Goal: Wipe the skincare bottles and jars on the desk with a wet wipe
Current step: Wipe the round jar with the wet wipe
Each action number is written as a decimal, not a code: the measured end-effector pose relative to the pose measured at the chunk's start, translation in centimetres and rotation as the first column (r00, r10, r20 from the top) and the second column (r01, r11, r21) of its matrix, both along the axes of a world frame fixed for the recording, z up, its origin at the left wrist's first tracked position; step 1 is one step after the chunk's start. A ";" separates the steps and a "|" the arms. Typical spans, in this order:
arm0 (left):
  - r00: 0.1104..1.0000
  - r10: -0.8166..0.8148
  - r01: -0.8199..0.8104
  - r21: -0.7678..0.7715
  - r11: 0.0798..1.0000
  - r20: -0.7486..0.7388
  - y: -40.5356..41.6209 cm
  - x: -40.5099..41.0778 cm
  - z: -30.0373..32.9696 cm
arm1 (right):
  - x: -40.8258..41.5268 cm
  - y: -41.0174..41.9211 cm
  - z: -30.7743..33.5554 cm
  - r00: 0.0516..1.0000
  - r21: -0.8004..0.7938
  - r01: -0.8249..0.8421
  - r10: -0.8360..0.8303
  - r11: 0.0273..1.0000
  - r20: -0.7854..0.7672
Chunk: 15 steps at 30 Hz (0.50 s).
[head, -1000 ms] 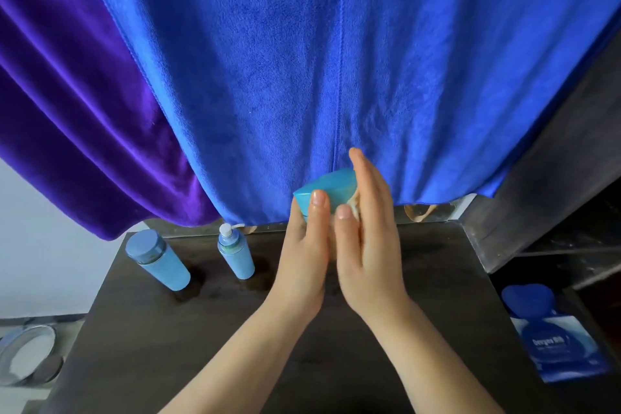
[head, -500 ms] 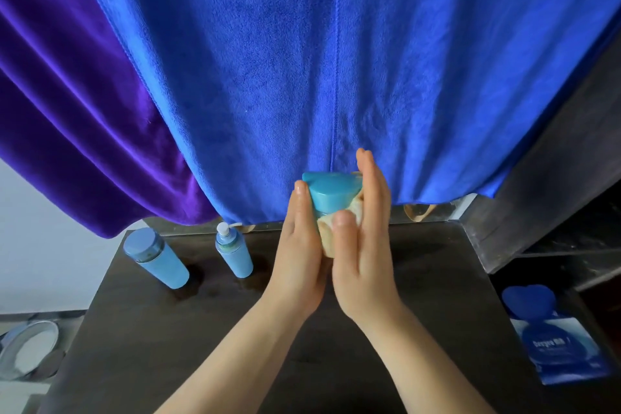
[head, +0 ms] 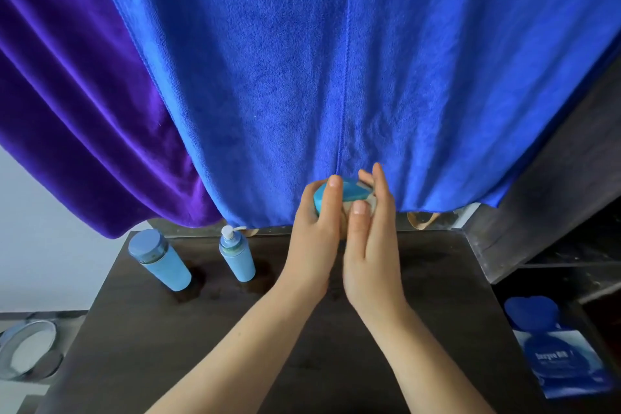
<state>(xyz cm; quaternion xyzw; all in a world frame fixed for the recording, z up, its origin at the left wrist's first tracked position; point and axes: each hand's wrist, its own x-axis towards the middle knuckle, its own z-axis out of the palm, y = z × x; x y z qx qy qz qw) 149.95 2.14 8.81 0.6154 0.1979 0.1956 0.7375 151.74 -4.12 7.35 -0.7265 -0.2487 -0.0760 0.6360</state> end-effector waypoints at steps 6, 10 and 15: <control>0.997 -0.081 0.081 -0.221 0.972 0.012 -0.1 0.0 -0.3 | 3.0 -0.7 0.6 0.797 0.312 -0.084 0.252 0.946 -0.549; 0.996 0.024 -0.052 -0.323 0.945 -0.089 0.2 0.3 -0.5 | 1.1 -0.5 0.0 0.929 0.138 -0.065 0.111 0.988 -0.352; 1.000 0.000 0.000 -0.037 0.999 -0.008 0.4 -0.2 -0.8 | -0.2 -0.3 -0.4 0.985 0.087 -0.093 0.104 0.992 -0.138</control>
